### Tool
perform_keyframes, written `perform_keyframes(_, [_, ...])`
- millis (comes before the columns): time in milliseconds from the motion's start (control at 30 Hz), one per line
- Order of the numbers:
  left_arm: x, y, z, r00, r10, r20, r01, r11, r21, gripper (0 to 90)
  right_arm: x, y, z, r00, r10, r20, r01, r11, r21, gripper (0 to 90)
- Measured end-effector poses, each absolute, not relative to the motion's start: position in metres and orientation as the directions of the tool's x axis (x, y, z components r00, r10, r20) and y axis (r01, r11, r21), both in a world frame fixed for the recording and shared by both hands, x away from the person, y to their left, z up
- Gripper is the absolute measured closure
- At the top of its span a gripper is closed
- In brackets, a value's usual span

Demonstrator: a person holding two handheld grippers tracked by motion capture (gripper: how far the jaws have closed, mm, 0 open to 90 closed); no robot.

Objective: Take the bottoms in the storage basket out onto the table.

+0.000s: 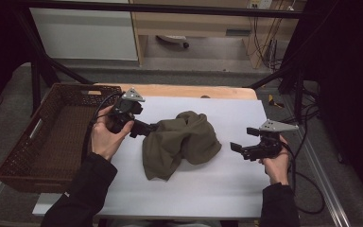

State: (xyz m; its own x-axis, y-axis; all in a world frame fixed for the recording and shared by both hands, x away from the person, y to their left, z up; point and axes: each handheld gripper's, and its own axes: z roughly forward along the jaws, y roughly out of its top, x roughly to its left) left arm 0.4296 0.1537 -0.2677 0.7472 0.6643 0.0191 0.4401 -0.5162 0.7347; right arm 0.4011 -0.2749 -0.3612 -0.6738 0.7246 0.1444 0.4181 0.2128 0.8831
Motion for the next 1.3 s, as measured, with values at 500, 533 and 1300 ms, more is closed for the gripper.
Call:
perform_keyframes(500, [0.425, 0.172, -0.272, 0.732, 0.681, 0.022, 0.449, -0.506, 0.737, 14.4, 0.401, -0.275, -0.361, -0.672, 0.726, 0.144, 0.420, 0.214, 0.882, 0.9])
perform_keyframes(533, [0.424, 0.173, -0.272, 0.730, 0.683, 0.020, 0.451, -0.504, 0.736, 14.3, 0.401, -0.275, -0.361, -0.673, 0.725, 0.145, 0.422, 0.215, 0.881, 0.9])
perform_keyframes(1300, [0.422, 0.202, -0.281, 0.699, 0.715, 0.014, 0.482, -0.486, 0.729, 13.1, 0.401, -0.275, -0.362, -0.674, 0.725, 0.143, 0.422, 0.219, 0.880, 0.9])
